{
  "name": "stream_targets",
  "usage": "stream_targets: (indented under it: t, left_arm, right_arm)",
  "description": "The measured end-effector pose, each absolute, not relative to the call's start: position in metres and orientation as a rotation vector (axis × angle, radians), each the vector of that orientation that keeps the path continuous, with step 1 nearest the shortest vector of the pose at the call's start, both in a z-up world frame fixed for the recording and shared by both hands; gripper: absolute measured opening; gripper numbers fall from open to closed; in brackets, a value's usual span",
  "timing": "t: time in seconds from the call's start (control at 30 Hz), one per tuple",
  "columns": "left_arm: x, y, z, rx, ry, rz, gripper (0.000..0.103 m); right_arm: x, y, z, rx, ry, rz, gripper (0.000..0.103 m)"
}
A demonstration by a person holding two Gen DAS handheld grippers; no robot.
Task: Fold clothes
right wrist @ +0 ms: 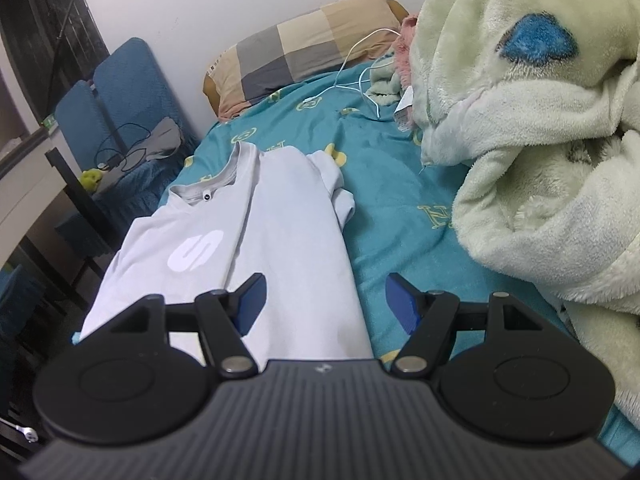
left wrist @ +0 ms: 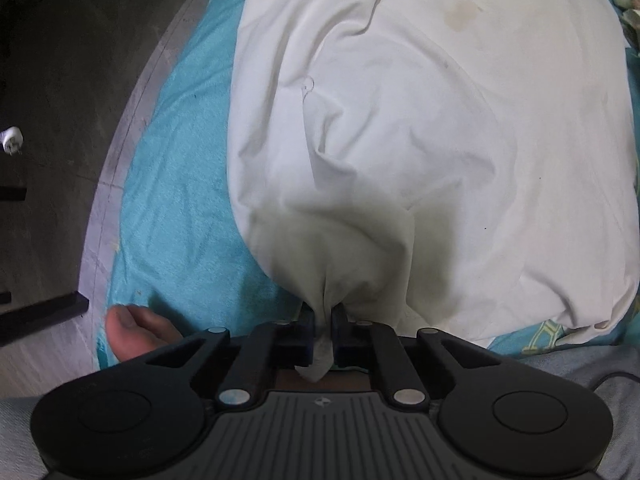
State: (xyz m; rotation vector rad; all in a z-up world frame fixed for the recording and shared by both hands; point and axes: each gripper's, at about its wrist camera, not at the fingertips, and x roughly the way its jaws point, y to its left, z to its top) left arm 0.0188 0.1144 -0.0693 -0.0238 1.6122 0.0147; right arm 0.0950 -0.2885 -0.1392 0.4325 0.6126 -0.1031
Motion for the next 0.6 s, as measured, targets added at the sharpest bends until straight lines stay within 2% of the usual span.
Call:
stream_targets:
  t: [0.23,0.43,0.53,0.6]
  left_arm:
    - [0.021,0.114,-0.041,0.232,1.657,0.092,0.006]
    - [0.026,0.098,-0.015,0.245,1.616,0.082,0.008]
    - [0.033,0.107,0.004,0.207,1.562,0.078,0.025]
    - [0.033,0.107,0.017,0.190,1.518,0.083,0.051]
  right_arm:
    - [0.095,-0.289,-0.137,0.435,0.603,-0.106,0.069]
    - [0.094,-0.288,-0.135,0.417,0.593,-0.097,0.069]
    - [0.094,-0.287,-0.134,0.416,0.590,-0.095,0.069]
    - [0.094,-0.287,-0.134,0.415,0.588,-0.092,0.069]
